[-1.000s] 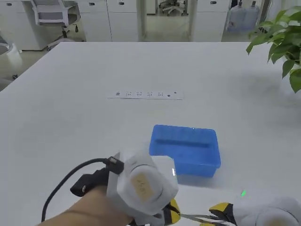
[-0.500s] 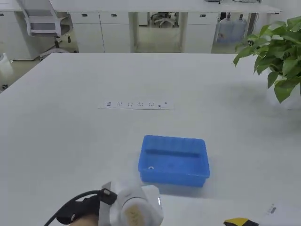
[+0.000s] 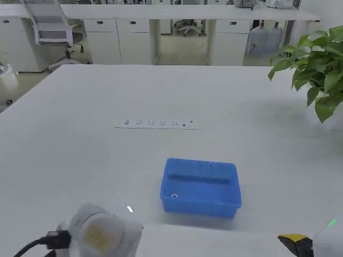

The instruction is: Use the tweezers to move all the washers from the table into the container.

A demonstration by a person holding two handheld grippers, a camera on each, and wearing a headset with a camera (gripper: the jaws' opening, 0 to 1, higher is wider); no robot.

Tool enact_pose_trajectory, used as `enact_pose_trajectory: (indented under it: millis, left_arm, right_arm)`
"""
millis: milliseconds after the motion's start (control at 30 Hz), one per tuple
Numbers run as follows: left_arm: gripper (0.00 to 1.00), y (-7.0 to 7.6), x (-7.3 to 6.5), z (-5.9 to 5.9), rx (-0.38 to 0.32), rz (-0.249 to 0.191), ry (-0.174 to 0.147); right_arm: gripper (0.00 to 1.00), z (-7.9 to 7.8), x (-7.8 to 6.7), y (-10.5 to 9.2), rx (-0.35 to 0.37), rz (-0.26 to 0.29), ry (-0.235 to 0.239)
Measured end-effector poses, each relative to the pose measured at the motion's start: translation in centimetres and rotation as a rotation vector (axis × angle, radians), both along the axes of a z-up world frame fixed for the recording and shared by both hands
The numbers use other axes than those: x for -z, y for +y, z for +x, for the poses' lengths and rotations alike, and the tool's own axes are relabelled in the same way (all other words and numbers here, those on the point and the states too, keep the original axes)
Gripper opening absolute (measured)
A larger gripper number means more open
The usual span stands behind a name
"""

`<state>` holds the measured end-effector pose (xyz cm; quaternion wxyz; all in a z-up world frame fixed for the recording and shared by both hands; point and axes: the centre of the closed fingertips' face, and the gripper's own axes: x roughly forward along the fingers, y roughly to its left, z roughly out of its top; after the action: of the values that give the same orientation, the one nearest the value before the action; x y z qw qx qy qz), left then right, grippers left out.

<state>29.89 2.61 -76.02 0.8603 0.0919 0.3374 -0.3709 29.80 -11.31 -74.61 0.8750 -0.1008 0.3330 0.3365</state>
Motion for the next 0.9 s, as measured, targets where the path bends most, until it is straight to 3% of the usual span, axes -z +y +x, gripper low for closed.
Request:
enact_pose_trajectory:
  millis: [67, 133, 300, 367, 467, 633, 900]
  left_arm:
    - [0.95, 1.0, -0.7, 0.2, -0.062, -0.027, -0.017]
    - [0.99, 2.4, -0.9, 0.4, -0.138, -0.024, -0.027]
    - [0.99, 3.5, -2.4, 0.7, -0.210, -0.068, -0.055]
    - [0.99, 3.7, -2.7, 0.8, -0.233, -0.053, -0.055]
    - [0.99, 4.4, -3.1, 1.5, -0.255, 0.012, -0.134]
    - [0.99, 3.8, -2.9, 1.4, -0.254, 0.001, -0.097]
    - [0.99, 3.9, -3.0, 1.2, -0.258, 0.016, -0.092]
  right_arm:
    - [0.76, 0.4, -0.2, -0.4, 0.018, -0.008, -0.021]
    - [0.80, 0.5, 0.0, -0.7, 0.028, 0.001, -0.004]
    - [0.91, 0.6, 0.7, -0.7, 0.064, 0.042, 0.035]
    - [0.95, 0.5, 0.7, -0.5, 0.064, 0.049, 0.038]
    - [0.95, 0.6, 0.5, -0.3, 0.068, 0.051, 0.025]
    - [0.98, 0.9, 0.6, -0.2, 0.066, 0.050, 0.023]
    - [0.99, 1.0, 0.5, -0.3, 0.049, 0.040, 0.015]
